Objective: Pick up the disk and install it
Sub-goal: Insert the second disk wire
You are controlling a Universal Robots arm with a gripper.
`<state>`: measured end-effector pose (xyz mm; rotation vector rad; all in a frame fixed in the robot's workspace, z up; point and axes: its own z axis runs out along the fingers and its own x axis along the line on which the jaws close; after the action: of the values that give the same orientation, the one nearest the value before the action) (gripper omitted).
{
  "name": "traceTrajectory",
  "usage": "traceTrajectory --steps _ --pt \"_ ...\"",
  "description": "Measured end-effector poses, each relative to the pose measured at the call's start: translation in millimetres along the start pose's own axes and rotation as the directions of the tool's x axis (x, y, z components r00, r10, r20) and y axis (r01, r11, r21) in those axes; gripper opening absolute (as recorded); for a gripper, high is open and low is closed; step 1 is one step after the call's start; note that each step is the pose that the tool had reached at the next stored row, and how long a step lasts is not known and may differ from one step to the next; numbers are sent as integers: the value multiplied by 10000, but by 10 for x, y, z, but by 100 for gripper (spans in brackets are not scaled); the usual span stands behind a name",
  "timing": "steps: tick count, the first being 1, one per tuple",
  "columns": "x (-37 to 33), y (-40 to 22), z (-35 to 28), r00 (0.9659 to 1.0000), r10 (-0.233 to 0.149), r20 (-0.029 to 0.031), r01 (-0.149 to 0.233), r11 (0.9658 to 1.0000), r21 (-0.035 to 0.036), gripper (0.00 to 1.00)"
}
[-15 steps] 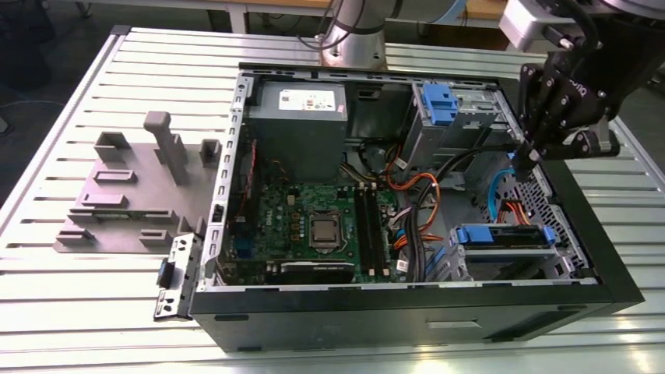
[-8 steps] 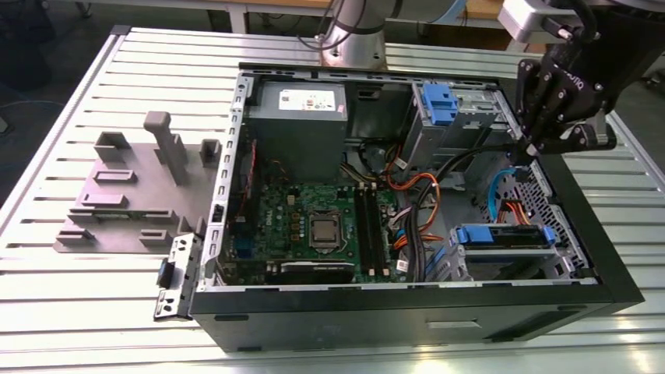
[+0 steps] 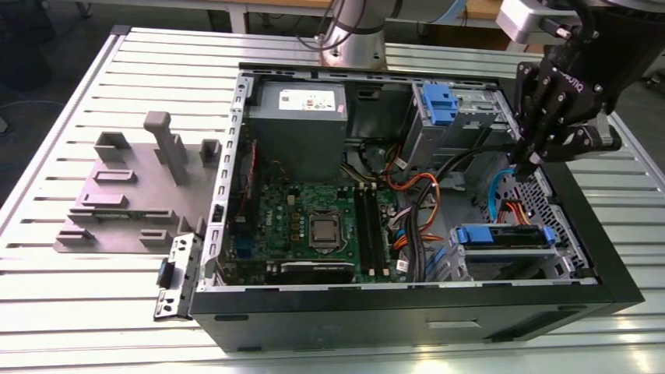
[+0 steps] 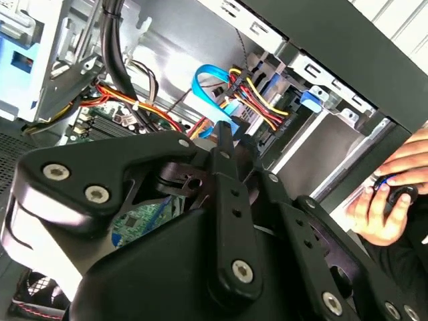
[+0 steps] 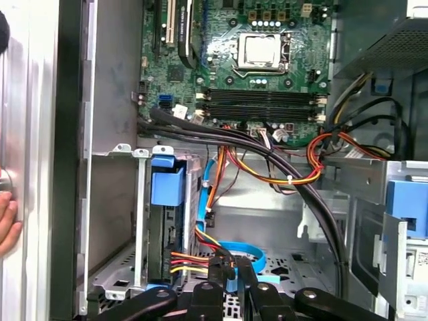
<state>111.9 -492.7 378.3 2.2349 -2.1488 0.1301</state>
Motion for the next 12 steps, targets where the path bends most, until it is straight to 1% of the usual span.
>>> traceTrajectory --steps 2,5,6,7,10,12 --pt "-7 -1 3 10000 -1 -71 1 10000 -3 24" --pt "-19 -3 10 9998 -6 -210 6 10000 -8 25" --pt "-25 -3 13 9997 -7 -249 7 10000 -10 31" --pt "-32 -4 16 9996 -8 -278 8 10000 -11 31" --pt "-50 -9 28 9994 -11 -333 10 10000 -13 31" --pt "-59 -13 39 9992 -13 -398 12 10000 -15 31"
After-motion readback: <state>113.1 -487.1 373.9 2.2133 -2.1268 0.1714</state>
